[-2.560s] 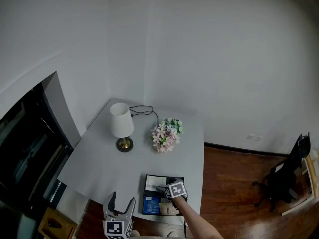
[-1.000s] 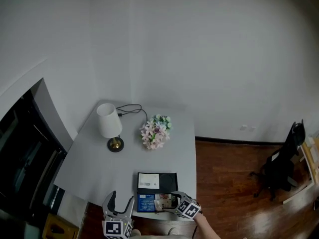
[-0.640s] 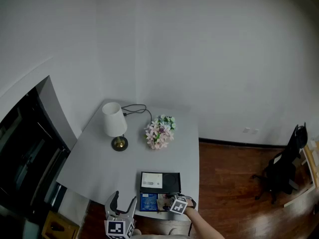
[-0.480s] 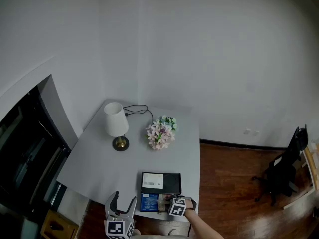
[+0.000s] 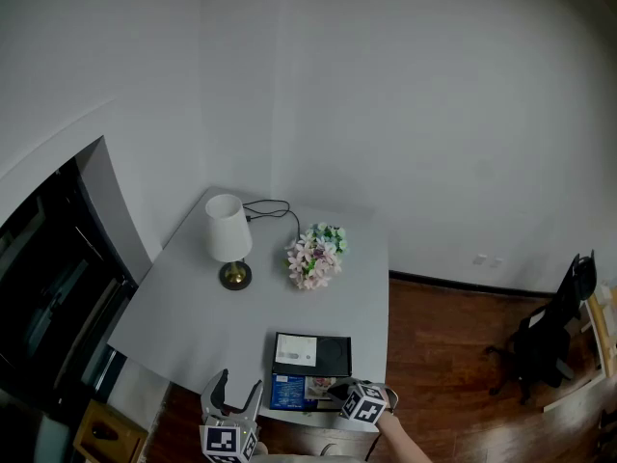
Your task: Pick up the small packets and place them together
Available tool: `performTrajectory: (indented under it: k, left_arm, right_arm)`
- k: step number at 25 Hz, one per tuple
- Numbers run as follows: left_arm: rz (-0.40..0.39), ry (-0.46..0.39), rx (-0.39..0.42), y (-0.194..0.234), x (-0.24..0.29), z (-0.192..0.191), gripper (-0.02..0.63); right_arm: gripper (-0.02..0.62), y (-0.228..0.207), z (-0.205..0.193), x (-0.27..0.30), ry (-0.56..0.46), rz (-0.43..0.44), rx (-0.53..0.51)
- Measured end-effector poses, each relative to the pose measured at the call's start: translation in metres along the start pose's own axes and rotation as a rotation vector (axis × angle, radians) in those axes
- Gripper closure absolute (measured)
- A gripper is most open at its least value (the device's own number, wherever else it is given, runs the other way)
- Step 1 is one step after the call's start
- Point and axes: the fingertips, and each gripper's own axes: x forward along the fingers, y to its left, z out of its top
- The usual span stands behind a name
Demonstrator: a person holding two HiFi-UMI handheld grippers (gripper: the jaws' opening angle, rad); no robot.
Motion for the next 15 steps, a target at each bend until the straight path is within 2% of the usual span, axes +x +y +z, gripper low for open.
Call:
performTrajectory:
  k: [5, 10, 15]
  left_arm:
    - [0.002, 0.001, 0.001, 0.001, 0.004, -0.001, 0.296]
    - [0.004, 0.006, 0.018, -0.002, 0.007, 0.005, 0.295]
    - [0.033, -0.001, 0.001, 0.001, 0.004, 0.011, 0.296]
  right_arm:
    - [0.592, -0.041, 0.018, -0.022, -0.065, 0.009, 0.023]
    - [0.592, -0.093, 0.007, 0.002, 0.042, 0.049, 0.075]
    - [0.593, -0.143, -0.018, 0.040, 0.175, -0.012, 0.099]
